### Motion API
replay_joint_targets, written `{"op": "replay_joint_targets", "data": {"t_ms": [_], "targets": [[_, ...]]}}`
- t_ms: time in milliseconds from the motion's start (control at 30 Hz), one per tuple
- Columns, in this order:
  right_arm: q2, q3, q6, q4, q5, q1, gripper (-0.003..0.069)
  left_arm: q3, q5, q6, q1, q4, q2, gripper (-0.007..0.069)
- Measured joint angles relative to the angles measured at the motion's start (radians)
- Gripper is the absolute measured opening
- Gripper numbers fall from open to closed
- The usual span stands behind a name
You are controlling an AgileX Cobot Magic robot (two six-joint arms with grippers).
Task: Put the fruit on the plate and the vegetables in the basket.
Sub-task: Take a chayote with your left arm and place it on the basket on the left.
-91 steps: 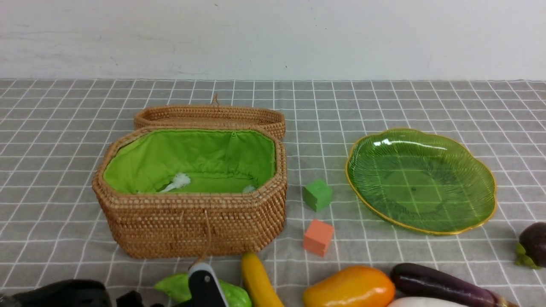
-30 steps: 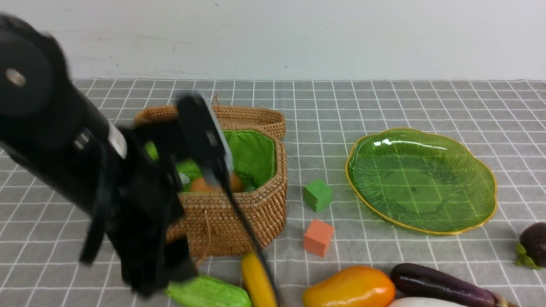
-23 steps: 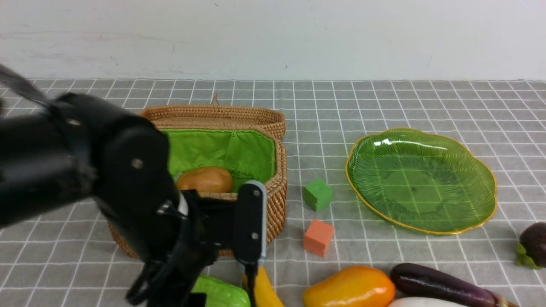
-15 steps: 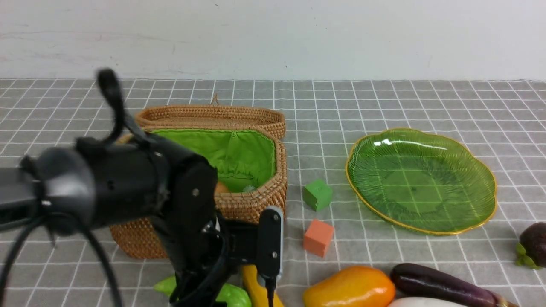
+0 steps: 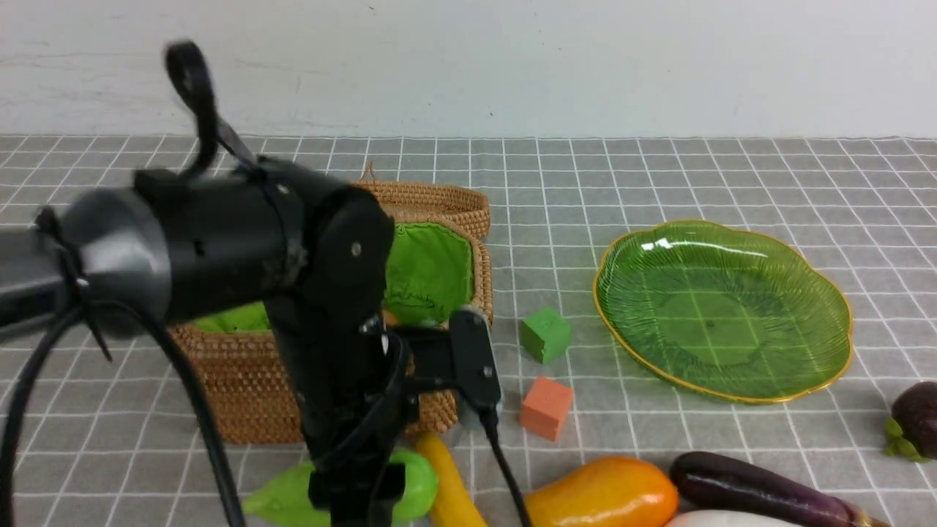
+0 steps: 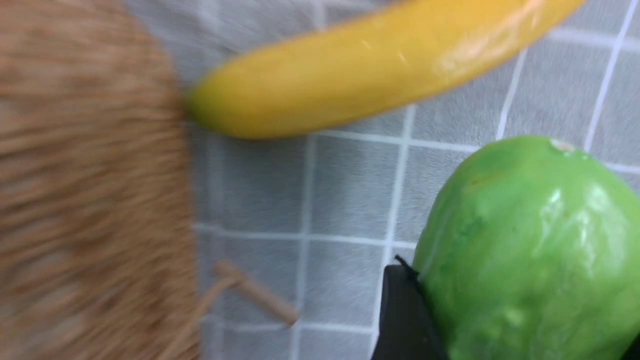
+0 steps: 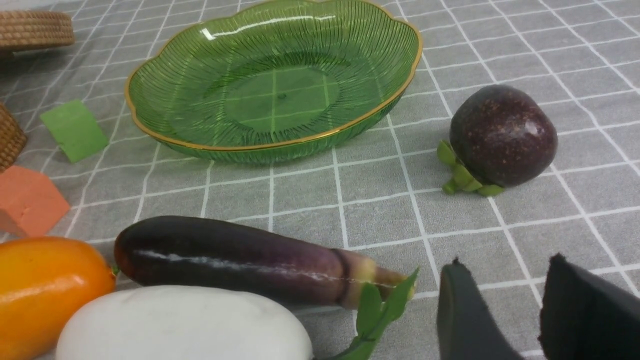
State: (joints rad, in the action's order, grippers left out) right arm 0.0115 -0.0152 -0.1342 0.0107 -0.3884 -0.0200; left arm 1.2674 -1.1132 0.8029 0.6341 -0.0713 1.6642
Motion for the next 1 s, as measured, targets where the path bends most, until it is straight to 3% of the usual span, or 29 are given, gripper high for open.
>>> {"op": "replay_joint_targets", "data": {"t_ms": [167,333,433,700,767,867,1000], "targets": [[0.0,0.0,0.0,0.0,0.0,0.0,0.024,0.125,0.008,-0.01,-0.05,0.01,-0.107,0.042],[0.0,0.0,0.0,0.0,0.0,0.0,0.024,0.153,0.212,-0.031,-0.205,0.012,-0.137,0.042],[0.0,0.0,0.0,0.0,0.0,0.0,0.024,0.15,0.379,-0.1,-0.307,-0.013,-0.088,0.042],[0.0,0.0,0.0,0.0,0.0,0.0,0.024,0.147,0.464,-0.229,-0.338,-0.02,0.036,0.042],[0.0,0.0,0.0,0.0,0.0,0.0,0.024,0.147,0.456,-0.265,-0.332,-0.021,0.059,0.0451],[0.0,0.0,0.0,0.0,0.0,0.0,0.024,0.147,0.425,-0.3,-0.33,-0.023,0.077,0.0606],[0.0,0.0,0.0,0.0,0.0,0.0,0.024,0.147,0.392,-0.307,-0.329,-0.024,0.07,0.0661]]}}
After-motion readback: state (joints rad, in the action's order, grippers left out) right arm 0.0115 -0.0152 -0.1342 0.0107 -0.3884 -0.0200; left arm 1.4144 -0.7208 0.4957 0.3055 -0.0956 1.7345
